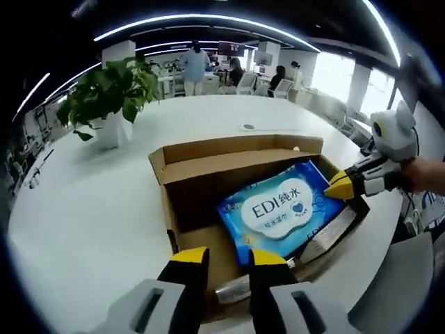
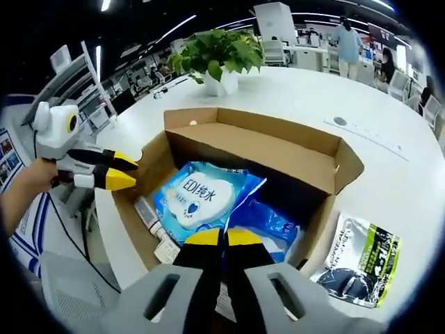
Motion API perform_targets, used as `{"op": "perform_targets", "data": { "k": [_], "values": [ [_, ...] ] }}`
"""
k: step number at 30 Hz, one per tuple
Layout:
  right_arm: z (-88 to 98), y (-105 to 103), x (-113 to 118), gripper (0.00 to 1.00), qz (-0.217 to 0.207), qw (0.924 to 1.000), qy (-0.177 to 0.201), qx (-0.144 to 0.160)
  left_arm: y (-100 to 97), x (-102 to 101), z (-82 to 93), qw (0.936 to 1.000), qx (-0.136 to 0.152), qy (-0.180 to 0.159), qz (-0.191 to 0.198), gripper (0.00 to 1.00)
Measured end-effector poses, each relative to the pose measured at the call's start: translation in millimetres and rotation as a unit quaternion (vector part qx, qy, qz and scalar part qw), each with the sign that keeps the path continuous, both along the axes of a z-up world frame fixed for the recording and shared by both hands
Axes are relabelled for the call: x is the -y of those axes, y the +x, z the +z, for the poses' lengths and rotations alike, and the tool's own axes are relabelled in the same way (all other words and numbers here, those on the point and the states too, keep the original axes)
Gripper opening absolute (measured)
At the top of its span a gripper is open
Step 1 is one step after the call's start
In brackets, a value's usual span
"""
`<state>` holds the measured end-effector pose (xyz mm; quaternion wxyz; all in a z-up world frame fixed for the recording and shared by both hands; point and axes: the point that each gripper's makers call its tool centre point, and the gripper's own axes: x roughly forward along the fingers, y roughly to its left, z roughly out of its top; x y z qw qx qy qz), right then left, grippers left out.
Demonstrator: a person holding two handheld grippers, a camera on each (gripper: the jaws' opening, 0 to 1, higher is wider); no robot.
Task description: Operate the shoe box by opening the lid, removing the specified soft item, and placing it in the target area until the item is outside and the box remains undamaged.
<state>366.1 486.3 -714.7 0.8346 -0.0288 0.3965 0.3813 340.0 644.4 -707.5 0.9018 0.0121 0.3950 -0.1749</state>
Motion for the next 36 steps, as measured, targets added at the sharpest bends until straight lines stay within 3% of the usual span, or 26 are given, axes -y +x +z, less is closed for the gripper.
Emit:
{"op": "perform_targets", "data": {
  "k": [3, 10, 17, 26, 36],
  "values": [
    [-2.5, -0.1, 2.4, 0.00, 0.003, 1.0000, -0.007, 0.004, 2.2, 7.9, -10.8, 0.9996, -0.024, 0.002, -0.013, 0.23],
    [-8.2, 1.2, 7.0, 0.00, 0.018, 0.9994, -0.025, 0.015, 3.8, 22.4, -28.2, 0.9964, -0.077, -0.031, -0.020, 0.23],
    [-12.0, 1.1, 9.3, 0.00, 0.021, 0.9992, -0.028, 0.017, 1.4, 30.8, -38.9, 0.9922, -0.109, -0.048, -0.036, 0.21],
    [-15.3, 1.5, 11.8, 0.00, 0.013, 0.9997, -0.020, 0.011, 0.7, 37.2, -37.0, 0.9916, -0.097, -0.060, -0.062, 0.07],
    [-11.0, 1.8, 11.6, 0.00, 0.012, 0.9996, -0.017, 0.020, 2.2, 36.5, -27.5, 0.9934, -0.082, -0.068, -0.043, 0.02]
  ]
}}
